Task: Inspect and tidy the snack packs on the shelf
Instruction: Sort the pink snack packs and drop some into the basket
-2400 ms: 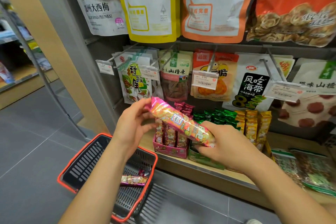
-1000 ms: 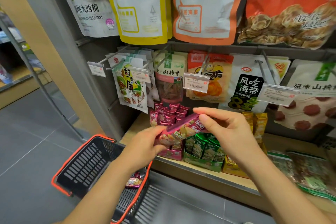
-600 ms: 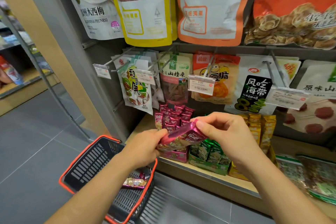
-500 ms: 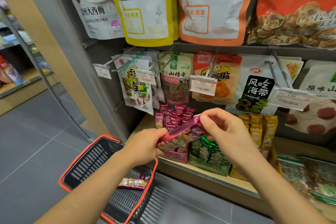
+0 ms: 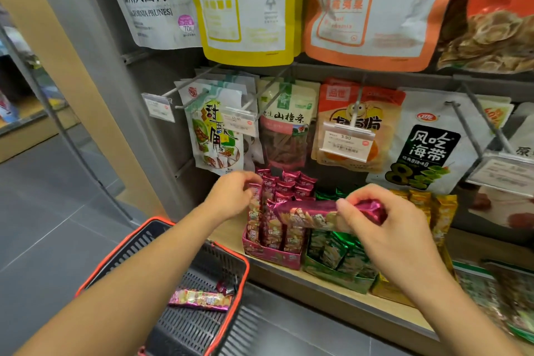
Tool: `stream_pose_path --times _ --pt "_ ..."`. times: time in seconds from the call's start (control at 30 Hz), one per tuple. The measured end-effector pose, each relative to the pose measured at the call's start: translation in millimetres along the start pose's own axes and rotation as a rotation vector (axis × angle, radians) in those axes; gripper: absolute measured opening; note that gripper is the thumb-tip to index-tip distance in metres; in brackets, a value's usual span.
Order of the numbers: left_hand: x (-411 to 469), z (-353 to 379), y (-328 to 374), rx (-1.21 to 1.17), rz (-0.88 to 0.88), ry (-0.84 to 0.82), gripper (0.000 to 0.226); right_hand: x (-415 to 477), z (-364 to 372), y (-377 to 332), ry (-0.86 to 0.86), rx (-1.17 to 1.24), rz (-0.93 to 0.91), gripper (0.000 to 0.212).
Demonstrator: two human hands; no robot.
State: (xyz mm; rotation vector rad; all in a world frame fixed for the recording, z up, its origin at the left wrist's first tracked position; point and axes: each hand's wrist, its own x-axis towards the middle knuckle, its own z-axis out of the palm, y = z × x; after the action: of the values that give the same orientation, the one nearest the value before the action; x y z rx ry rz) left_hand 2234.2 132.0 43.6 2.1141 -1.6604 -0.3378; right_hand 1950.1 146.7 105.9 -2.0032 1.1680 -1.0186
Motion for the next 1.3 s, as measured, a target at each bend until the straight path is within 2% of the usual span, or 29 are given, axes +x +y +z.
stream_pose_path --times 0.07,0.13,0.27,0.4,0.53,0.6,0.67,0.73,0.83,0.97,1.1,1.2,1.3 --pt "21 8 1 0.127 0.045 -0.055 0.044 2 0 0 0.044 0.026 0.043 0.019" --pt "40 18 4 0.305 0.099 -0.178 0.061 4 1 1 0.052 0.069 0.081 0.022" --pt "61 33 -2 0.493 0.101 -0.337 0.079 7 2 5 -0.025 0.148 0.163 0.015" --pt "64 38 -19 0.441 0.108 -0.282 0.079 7 3 11 -0.072 0.151 0.223 0.031" --pt "66 34 -32 0.364 0.004 -0.263 0.070 6 7 15 0.013 0.255 0.224 0.024" --pt "65 33 -37 0.431 0.002 -0.266 0.078 5 9 15 0.047 0.254 0.214 0.021" --pt "62 34 -39 0.402 0.009 -0.325 0.084 5 10 13 0.059 0.266 0.223 0.017" --pt "59 37 -40 0.321 0.018 -0.357 0.076 5 13 12 0.065 0.273 0.223 0.016" --pt "58 37 -37 0.330 0.070 -0.315 0.068 5 15 9 0.087 0.243 0.182 0.020" --pt "58 41 -35 0.467 0.144 -0.218 0.081 5 16 10 0.080 0.222 0.124 0.022" --pt "60 48 -37 0.585 0.250 -0.089 0.080 3 16 13 0.020 0.243 0.081 0.028" --pt "67 53 -38 0.532 0.244 -0.147 0.081 -2 16 10 0.066 0.222 -0.018 0.033" --pt "71 58 -41 0.397 0.237 -0.188 0.075 -7 20 3 0.126 0.101 -0.141 0.039"
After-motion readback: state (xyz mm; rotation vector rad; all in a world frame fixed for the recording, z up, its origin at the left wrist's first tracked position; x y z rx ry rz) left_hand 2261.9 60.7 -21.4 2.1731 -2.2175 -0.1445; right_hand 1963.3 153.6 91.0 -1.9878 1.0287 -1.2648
